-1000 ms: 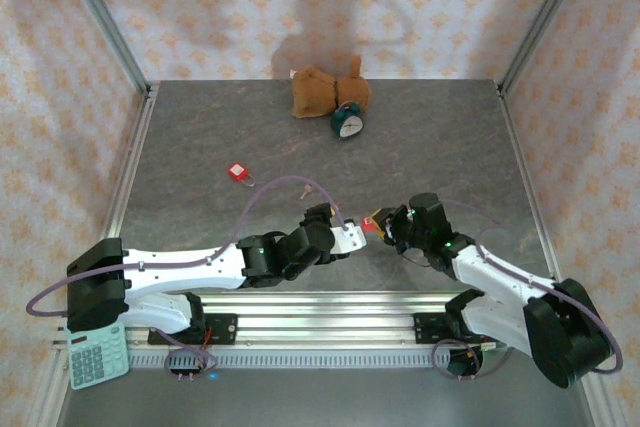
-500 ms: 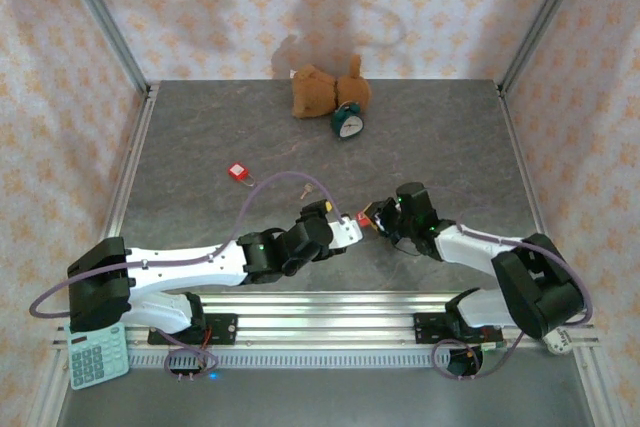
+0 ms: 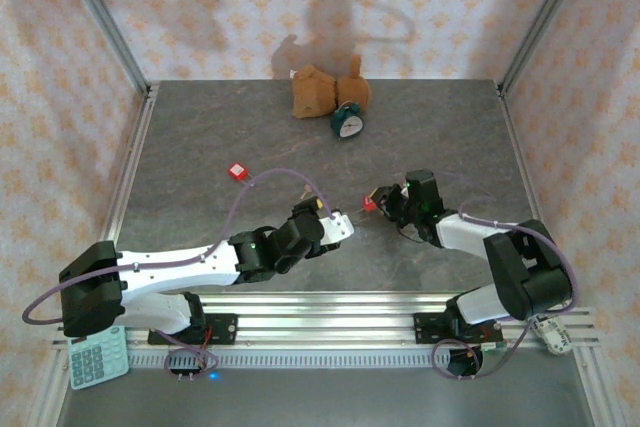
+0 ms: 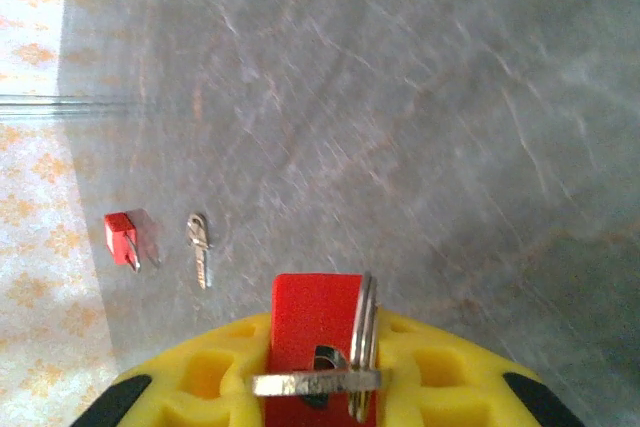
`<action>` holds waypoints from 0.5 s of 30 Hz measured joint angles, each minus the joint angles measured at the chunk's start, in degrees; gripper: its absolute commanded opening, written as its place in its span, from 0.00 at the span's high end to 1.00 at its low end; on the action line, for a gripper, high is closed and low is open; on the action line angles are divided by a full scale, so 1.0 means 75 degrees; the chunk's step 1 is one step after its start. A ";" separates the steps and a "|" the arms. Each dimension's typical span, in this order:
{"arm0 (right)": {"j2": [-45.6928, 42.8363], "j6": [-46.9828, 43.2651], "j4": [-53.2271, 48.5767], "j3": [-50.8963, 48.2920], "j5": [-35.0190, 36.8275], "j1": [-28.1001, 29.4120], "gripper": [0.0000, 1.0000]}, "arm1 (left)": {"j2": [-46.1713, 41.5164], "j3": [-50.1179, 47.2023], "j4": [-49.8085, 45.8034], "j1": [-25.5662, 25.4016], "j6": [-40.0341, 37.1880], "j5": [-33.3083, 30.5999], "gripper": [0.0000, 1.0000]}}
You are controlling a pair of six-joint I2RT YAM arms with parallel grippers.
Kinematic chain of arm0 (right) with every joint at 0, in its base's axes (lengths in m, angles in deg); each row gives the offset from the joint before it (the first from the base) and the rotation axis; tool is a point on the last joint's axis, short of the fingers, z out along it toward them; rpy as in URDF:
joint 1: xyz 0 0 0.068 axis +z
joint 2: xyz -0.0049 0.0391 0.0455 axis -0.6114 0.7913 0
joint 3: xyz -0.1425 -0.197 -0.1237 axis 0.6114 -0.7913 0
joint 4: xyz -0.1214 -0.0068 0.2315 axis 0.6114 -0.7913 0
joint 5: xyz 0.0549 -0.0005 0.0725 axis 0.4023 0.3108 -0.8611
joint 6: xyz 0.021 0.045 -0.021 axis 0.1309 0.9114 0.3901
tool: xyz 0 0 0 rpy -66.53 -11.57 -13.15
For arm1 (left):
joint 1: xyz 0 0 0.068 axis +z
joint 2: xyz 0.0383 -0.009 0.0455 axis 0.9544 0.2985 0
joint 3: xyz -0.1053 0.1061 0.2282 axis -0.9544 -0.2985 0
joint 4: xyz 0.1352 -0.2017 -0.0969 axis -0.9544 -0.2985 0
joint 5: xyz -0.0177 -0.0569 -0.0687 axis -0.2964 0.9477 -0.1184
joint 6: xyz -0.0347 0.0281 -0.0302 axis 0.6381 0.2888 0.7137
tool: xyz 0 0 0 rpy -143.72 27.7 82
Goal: Unlock with the key
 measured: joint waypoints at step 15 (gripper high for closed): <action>0.1696 -0.0600 0.1247 0.0423 -0.1183 -0.1649 0.80 | -0.0032 -0.0067 0.0157 0.0020 -0.0003 -0.0029 0.30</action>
